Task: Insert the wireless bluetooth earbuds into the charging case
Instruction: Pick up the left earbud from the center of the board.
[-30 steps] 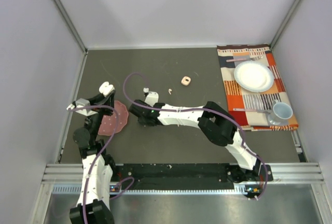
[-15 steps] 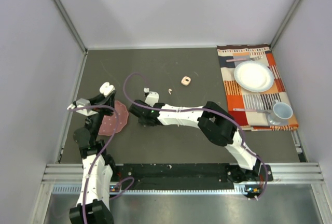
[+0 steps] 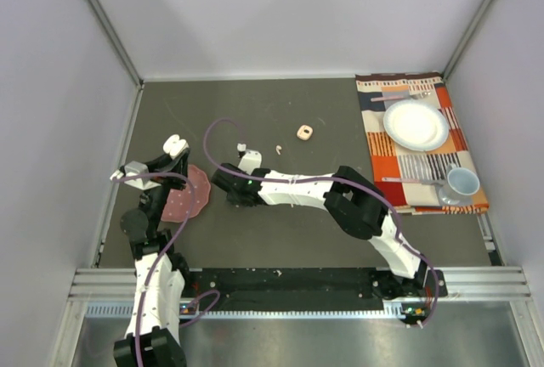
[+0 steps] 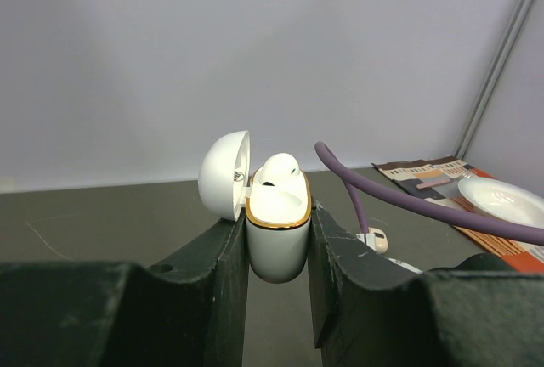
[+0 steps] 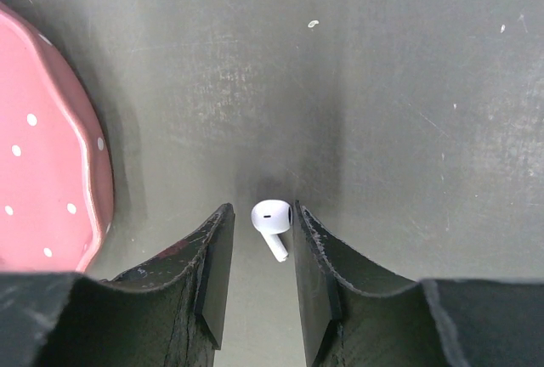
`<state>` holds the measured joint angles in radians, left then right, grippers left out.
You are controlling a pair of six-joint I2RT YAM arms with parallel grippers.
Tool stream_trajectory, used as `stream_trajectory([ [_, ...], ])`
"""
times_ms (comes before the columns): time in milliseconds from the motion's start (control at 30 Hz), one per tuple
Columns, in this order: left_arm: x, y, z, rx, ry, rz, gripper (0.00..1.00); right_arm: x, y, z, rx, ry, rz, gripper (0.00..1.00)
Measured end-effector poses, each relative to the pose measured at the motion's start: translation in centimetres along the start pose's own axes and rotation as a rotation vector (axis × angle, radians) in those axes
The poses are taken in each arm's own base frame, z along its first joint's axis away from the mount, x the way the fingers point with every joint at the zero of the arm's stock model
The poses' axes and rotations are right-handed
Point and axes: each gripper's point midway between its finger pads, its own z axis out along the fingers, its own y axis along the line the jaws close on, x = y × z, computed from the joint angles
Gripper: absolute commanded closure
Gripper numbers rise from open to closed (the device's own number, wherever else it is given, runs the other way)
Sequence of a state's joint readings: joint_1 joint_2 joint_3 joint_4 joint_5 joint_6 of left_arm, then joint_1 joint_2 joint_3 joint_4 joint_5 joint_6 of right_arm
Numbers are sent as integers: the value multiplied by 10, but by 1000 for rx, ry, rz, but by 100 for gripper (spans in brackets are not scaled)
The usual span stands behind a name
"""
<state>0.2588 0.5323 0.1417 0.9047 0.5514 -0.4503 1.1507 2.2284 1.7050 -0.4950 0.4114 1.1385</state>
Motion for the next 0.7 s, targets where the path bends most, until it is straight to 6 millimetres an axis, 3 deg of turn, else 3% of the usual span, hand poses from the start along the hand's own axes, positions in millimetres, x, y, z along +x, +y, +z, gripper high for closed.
stream_trajectory([
  [700, 0, 0, 0, 0, 0, 0, 100, -3, -3, 2, 5, -4, -4, 70],
])
